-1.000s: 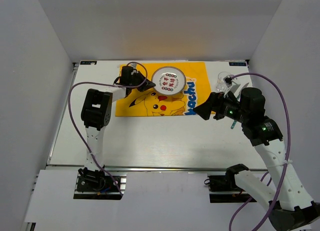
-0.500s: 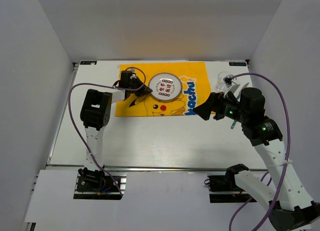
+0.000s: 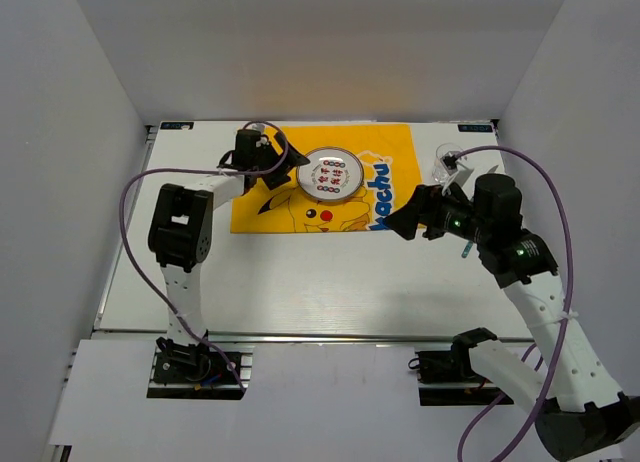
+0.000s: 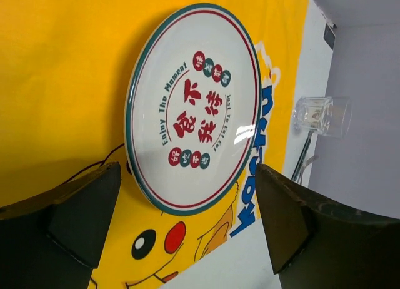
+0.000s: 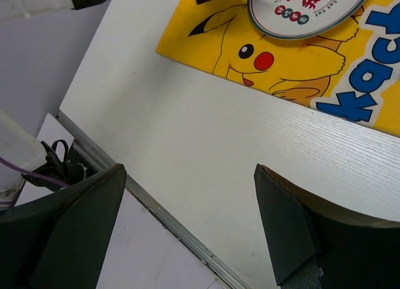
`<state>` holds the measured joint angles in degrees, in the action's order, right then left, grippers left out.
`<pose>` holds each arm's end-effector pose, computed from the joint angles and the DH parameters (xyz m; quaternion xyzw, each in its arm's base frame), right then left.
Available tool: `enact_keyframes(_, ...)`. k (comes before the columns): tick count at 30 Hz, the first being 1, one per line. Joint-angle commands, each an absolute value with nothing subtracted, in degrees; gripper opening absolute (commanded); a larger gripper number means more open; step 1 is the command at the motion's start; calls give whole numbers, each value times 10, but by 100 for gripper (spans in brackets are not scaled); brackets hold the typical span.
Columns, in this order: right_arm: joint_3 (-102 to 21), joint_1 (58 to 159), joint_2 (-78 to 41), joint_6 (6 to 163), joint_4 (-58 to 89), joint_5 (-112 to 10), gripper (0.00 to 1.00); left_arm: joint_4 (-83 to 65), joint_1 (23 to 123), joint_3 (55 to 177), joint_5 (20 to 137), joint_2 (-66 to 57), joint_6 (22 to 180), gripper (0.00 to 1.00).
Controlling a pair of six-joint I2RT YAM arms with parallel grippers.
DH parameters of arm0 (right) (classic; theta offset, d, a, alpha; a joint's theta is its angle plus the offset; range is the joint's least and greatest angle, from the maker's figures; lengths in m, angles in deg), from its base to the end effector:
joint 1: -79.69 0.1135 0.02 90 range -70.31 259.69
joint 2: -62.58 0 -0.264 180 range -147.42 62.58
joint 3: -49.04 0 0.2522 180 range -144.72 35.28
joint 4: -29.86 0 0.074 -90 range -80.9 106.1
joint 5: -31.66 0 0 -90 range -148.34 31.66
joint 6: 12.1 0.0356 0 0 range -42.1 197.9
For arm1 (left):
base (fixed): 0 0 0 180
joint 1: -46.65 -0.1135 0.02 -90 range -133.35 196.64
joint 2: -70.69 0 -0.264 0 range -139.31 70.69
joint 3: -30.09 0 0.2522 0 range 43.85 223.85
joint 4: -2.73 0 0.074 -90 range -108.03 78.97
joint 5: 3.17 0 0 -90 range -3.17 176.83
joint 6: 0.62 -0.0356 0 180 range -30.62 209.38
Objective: Set the dinner table for one person
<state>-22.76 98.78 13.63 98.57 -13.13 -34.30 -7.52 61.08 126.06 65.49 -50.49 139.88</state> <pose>0.1644 0.0723 0.3739 -0.1082 0.8034 0.3510 0.4686 0.4540 -0.1302 0.1698 -0.1898 0.8568 -0.3805 0.2916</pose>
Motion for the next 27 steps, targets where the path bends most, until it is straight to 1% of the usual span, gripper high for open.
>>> enact_keyframes(1,-218,987,120,993,-85,-347,89,-149,611,1271,698,-442,1361,98)
enact_keyframes(2,-218,986,113,990,-84,-357,89,-170,611,1275,728,-423,1351,98)
enact_keyframes(5,-227,985,79,990,-85,-445,89,-279,611,1300,786,-378,1311,98)
enact_keyframes(6,-231,984,57,993,-85,-490,89,-349,611,1314,838,-366,1303,98)
enact_keyframes(8,-246,981,29,1001,-87,-535,89,-409,611,1320,900,-339,1271,98)
enact_keyframes(9,-256,977,-4,1007,-84,-547,89,-460,611,1320,948,-310,1262,98)
enact_keyframes(11,-269,972,-48,1011,-74,-565,89,-503,611,1301,998,-279,1243,98)
enact_keyframes(12,-294,960,-100,1013,-77,-574,89,-534,611,1291,1028,-242,1243,98)
enact_keyframes(13,-311,960,-125,1014,-83,-581,89,-547,611,1273,1025,-222,1237,98)
enact_keyframes(14,-326,958,-148,1015,-94,-630,89,-558,611,1259,1020,-200,1235,98)
enact_keyframes(15,-358,951,-186,1022,-99,-644,89,-572,611,1242,1018,-163,1230,98)
enact_keyframes(16,-376,940,-202,1023,-103,-656,89,-579,605,1203,1023,-144,1215,98)
enact_keyframes(18,-413,924,-242,1029,-114,-708,89,-588,599,1161,1038,-106,1195,98)
enact_keyframes(19,-456,916,-258,1031,-125,-726,89,-588,599,1141,1050,-72,1189,98)
enact_keyframes(21,-504,902,-305,1039,-160,-791,89,-572,599,1081,1040,-41,1170,98)
enact_keyframes(23,-555,879,-343,1045,-165,-809,89,-545,599,1036,1021,-1,1159,98)
enact_keyframes(27,-650,850,-422,1037,-195,-856,88,-538,604,1013,1046,38,1159,98)
